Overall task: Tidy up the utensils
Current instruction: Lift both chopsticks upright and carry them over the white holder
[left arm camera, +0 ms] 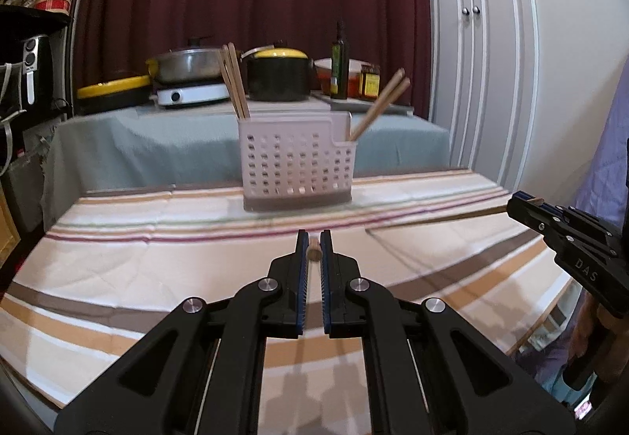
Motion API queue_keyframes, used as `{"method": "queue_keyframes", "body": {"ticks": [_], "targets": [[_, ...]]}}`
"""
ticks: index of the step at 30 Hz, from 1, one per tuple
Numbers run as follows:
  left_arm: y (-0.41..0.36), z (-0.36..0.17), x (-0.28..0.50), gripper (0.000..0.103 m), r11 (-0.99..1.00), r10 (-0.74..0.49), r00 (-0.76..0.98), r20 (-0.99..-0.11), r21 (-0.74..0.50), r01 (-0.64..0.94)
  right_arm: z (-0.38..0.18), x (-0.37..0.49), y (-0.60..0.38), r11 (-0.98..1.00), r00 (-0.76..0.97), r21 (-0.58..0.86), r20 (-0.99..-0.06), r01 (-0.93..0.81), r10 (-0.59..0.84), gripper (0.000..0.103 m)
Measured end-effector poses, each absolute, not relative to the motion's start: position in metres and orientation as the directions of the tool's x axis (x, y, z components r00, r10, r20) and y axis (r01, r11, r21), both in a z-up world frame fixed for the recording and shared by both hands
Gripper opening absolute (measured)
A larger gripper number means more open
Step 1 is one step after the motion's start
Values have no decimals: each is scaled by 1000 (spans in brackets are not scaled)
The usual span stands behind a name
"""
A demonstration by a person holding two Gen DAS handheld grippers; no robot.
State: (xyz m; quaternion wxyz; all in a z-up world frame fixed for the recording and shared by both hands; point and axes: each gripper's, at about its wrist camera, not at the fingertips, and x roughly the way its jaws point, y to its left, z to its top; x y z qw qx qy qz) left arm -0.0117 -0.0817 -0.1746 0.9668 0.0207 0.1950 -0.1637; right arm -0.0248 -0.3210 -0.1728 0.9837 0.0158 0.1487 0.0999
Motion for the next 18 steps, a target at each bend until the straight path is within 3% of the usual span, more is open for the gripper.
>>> {"method": "queue_keyframes", "body": {"ticks": [8, 18], "targets": [[-70, -138, -12, 6, 956, -282, 897, -340, -25, 291, -148, -22, -326, 979, 944, 88, -260, -186, 203, 7], [-60, -119, 6, 6, 975, -215, 906, -365, -21, 222, -135, -1, -322, 979, 934, 87, -293, -185, 202, 7]]}}
